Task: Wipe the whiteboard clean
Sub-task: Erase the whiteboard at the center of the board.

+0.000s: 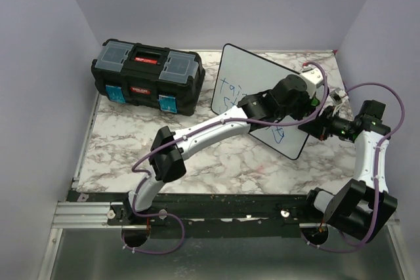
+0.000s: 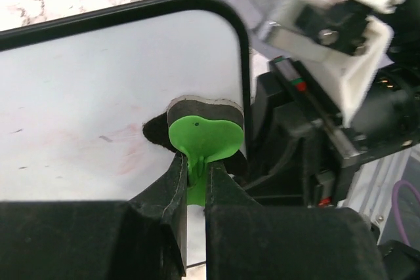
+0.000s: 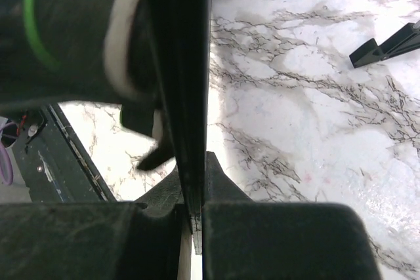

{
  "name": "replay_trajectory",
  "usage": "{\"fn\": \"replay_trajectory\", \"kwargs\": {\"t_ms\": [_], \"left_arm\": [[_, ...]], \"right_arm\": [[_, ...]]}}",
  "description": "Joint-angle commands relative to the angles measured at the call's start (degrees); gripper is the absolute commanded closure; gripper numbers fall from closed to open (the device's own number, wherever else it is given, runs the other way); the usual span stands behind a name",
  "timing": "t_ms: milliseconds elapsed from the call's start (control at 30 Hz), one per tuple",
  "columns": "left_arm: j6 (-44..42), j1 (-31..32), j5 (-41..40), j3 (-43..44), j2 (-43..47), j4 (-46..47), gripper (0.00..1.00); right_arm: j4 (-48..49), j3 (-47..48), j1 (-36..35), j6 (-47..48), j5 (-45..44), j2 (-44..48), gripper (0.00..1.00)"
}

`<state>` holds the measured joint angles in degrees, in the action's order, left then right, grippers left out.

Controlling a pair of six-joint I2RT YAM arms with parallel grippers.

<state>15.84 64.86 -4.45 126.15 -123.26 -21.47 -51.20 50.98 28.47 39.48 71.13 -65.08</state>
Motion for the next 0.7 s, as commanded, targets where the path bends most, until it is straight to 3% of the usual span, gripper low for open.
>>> {"fn": "replay_trajectory", "kwargs": {"t_ms": [0,367,667], "left_arm": [[-0.5,-6.3,-4.4,-2.7,1.5,-0.7,1.00],[-1.3,-14.1,-6.4,-5.6,2.6,0.7,1.00],[-1.7,-12.9,2.6,-11.8,4.7,4.4,1.00]], "right_arm": [[-0.9,1.1,-0.4,2.9,4.5,1.4,0.99],[-1.6,1.2,-0.4,3.8,4.5,1.3,0.99],[-3.1,1.4,-0.4,5.9,4.9,0.9,0.99]]}}
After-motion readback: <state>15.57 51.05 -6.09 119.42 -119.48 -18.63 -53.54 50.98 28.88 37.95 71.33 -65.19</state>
